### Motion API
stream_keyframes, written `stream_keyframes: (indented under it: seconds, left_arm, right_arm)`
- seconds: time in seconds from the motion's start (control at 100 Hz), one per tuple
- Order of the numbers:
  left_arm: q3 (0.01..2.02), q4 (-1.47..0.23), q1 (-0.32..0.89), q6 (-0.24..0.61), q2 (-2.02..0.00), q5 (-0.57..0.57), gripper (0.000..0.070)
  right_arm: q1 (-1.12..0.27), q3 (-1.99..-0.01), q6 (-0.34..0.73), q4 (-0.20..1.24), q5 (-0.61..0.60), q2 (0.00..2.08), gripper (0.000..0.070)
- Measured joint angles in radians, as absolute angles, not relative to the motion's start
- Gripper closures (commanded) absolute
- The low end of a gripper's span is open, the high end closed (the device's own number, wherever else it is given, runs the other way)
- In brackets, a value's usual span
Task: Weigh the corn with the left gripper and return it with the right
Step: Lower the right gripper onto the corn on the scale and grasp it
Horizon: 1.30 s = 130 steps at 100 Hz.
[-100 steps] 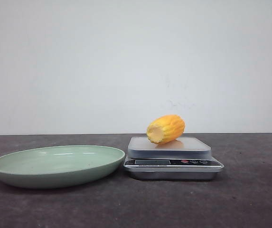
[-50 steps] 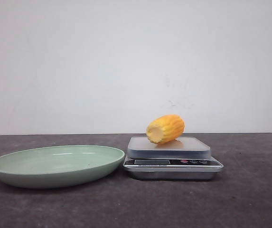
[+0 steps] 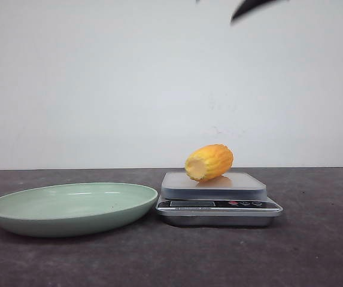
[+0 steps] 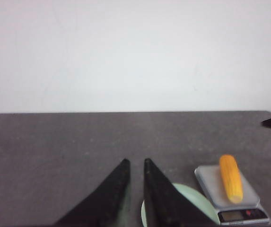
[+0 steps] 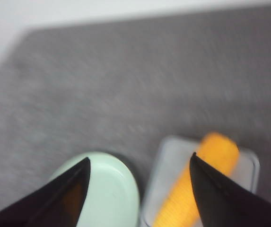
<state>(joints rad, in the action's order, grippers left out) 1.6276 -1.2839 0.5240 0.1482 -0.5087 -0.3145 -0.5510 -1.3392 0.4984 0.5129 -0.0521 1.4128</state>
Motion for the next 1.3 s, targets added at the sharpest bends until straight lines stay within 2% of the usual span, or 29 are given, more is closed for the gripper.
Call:
stream_keyframes:
  seconds: [0.3,0.74,0.78,0.81,0.84,0.9,1.18,1.3]
  left_arm:
    - [1.628,-1.342,0.524,0.149,-0.509,-0.315,0.0696]
    - [1.628,-1.344,0.524,0.149,-0.509,-0.314,0.0696]
    - [1.628,-1.344,0.524,0.149,-0.509,-0.314,0.0696]
    - [1.628,-1.344,0.524,0.149,-0.509,-0.314,0.0696]
    - [1.628,-1.344,0.524,0.149,-0.509,-0.314,0.0696]
    - [1.628,-1.344,0.524,0.149,-0.509,-0.314,0.0696]
    - [1.628,-1.344,0.524,0.149,-0.509,-0.314,0.0696]
    - [1.628,-1.348,0.524,0.149,-0.509,-0.314,0.0696]
  right_arm:
    - [-0.555,-1.339,0.569,0.586,-0.07,1.65,0.0282]
    - [-0.562,-1.339,0.618,0.619,-0.061,1.776,0.0285]
    - [-0.562,-1.339,0.618,0.619,-0.046,1.776,0.0317]
    - [-0.562,-1.339,0.618,0.619,-0.038,1.776,0.0386]
    - [-0.562,-1.339,0.618,0.621,-0.034,1.776,0.0475]
    - [-0.562,-1.339,0.618,0.633,-0.033,1.776,0.07]
    - [-0.562,-1.339,0.54,0.637,-0.03,1.774,0.0695]
    - [-0.562,-1.335,0.518,0.577,-0.001,1.736,0.0695]
